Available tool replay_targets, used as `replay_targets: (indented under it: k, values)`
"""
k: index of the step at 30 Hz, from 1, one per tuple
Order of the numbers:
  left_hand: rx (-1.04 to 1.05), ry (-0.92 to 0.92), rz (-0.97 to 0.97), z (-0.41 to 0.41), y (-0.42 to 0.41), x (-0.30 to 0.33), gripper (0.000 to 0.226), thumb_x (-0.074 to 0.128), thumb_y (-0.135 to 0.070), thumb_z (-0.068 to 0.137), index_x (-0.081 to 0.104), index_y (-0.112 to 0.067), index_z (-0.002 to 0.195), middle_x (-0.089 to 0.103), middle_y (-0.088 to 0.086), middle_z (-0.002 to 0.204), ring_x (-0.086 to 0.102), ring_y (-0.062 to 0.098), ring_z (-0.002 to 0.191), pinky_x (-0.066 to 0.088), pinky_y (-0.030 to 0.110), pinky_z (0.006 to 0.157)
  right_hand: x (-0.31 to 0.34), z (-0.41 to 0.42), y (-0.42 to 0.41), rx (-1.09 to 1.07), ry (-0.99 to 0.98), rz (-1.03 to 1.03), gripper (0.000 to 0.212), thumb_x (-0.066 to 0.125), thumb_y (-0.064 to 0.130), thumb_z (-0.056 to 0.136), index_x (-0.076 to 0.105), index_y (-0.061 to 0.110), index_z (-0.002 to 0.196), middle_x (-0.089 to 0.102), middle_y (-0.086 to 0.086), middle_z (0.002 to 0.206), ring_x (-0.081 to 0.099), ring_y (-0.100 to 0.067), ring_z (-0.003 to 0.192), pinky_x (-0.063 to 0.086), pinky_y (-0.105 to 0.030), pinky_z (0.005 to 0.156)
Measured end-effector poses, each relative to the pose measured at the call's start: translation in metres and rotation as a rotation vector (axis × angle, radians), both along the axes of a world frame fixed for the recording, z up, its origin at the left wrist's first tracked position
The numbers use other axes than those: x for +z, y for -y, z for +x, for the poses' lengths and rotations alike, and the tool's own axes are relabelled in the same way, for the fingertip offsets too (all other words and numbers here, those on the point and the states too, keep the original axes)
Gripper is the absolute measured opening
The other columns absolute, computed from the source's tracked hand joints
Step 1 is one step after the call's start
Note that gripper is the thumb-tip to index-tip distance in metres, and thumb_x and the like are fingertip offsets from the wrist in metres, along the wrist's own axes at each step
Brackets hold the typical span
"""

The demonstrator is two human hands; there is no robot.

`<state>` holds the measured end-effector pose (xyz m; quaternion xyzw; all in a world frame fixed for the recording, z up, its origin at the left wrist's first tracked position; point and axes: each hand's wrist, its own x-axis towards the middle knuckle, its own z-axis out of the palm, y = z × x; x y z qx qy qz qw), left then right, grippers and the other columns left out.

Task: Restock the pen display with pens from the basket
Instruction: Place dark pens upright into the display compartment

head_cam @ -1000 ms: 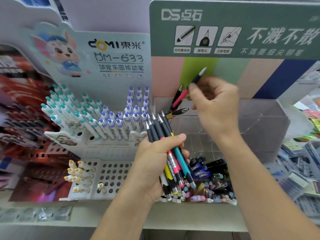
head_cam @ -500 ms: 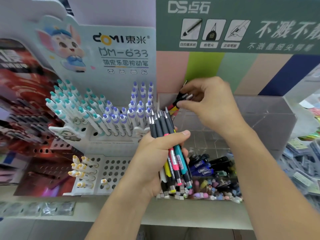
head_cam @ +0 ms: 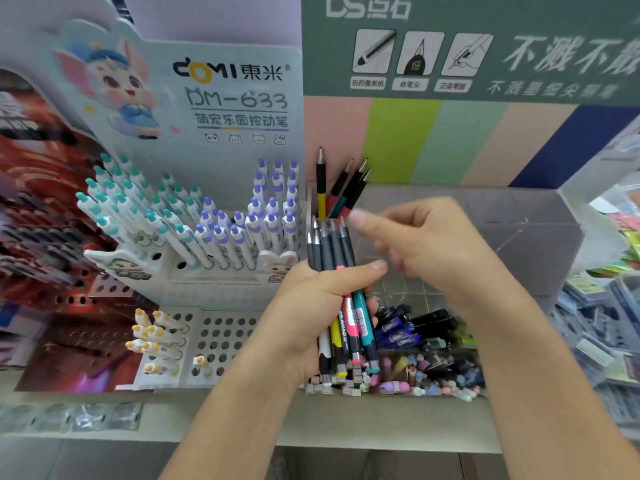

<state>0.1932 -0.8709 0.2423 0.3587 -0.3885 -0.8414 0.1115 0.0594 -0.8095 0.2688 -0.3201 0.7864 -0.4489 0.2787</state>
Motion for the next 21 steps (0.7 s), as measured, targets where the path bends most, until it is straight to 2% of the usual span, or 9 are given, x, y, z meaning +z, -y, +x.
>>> replay_targets:
  k: [2,6,8,11,13,15,17,19,21]
  values:
    - [-0.006,0.01,-0.053,-0.003,-0.003,0.001,0.026,0.083,-0.013,0.071,0.066,-0.008,0.089,0.06,0.005,0.06,0.061,0.017,0.054,0.051,0.028,0.05,-0.001,0.003,-0.006,0.065,0.241,0.051,0.025,0.081,0.034,0.081,0.078,0.01,0.081,0.059,0.009,0.052,0.047,-0.001,0.045,0.038,-0.015,0.048]
    - [-0.027,0.033,-0.078,-0.008,-0.004,0.004,0.035,0.085,-0.018,0.066,0.069,-0.006,0.095,0.064,0.004,0.061,0.062,0.016,0.054,0.051,0.027,0.05,-0.002,-0.003,-0.006,0.004,0.406,0.074,0.015,0.082,0.026,0.081,0.076,0.012,0.079,0.063,0.004,0.06,0.053,-0.009,0.055,0.04,-0.025,0.055]
    - [-0.025,0.039,-0.06,-0.01,-0.004,0.004,0.04,0.085,-0.025,0.058,0.07,-0.007,0.091,0.063,0.004,0.061,0.062,0.017,0.054,0.051,0.027,0.05,-0.003,-0.004,-0.004,-0.042,0.335,0.097,0.014,0.079,0.022,0.083,0.075,0.012,0.074,0.063,-0.001,0.06,0.053,-0.011,0.053,0.042,-0.026,0.052]
    - [-0.007,0.028,0.007,-0.012,-0.007,0.004,0.046,0.085,-0.026,0.061,0.072,-0.002,0.098,0.062,0.004,0.063,0.061,0.017,0.053,0.05,0.026,0.049,-0.003,-0.002,0.0,-0.093,0.068,0.142,0.019,0.074,0.02,0.079,0.072,0.009,0.065,0.066,-0.011,0.056,0.055,-0.014,0.048,0.048,-0.028,0.049]
    - [0.005,0.025,0.043,-0.011,-0.008,0.003,0.042,0.084,-0.028,0.065,0.071,-0.003,0.096,0.062,0.005,0.063,0.062,0.017,0.052,0.05,0.026,0.047,0.002,-0.002,0.003,-0.088,0.109,0.128,0.02,0.072,0.017,0.08,0.068,0.007,0.063,0.06,-0.006,0.049,0.052,-0.013,0.043,0.045,-0.025,0.045]
    - [0.019,0.043,0.07,-0.007,-0.008,0.003,0.042,0.084,-0.03,0.067,0.066,-0.004,0.093,0.061,0.008,0.063,0.061,0.018,0.05,0.051,0.026,0.046,0.006,-0.005,0.006,-0.117,0.285,0.044,0.02,0.07,0.012,0.084,0.064,0.008,0.065,0.057,0.001,0.047,0.051,-0.01,0.039,0.039,-0.022,0.041]
    - [0.03,0.034,0.111,-0.004,-0.005,0.004,0.039,0.084,-0.031,0.067,0.065,-0.004,0.088,0.059,0.01,0.062,0.06,0.018,0.048,0.052,0.027,0.045,0.007,-0.008,0.009,-0.19,0.4,-0.091,0.02,0.066,0.009,0.087,0.062,0.008,0.067,0.06,0.0,0.05,0.054,-0.009,0.039,0.037,-0.019,0.038]
    - [0.038,-0.004,0.156,-0.002,-0.001,0.006,0.033,0.084,-0.03,0.066,0.068,-0.006,0.083,0.059,0.007,0.062,0.059,0.017,0.05,0.052,0.026,0.045,0.006,-0.013,0.012,-0.288,0.449,-0.253,0.018,0.064,0.007,0.09,0.062,0.007,0.073,0.063,-0.003,0.056,0.057,-0.01,0.043,0.041,-0.018,0.038]
    - [0.059,-0.022,0.173,0.001,0.003,0.005,0.028,0.084,-0.029,0.065,0.068,-0.009,0.077,0.059,0.005,0.063,0.06,0.016,0.051,0.052,0.026,0.045,0.005,-0.019,0.013,-0.383,0.416,-0.419,0.017,0.063,0.005,0.093,0.062,0.006,0.076,0.066,-0.004,0.059,0.061,-0.012,0.048,0.047,-0.019,0.042]
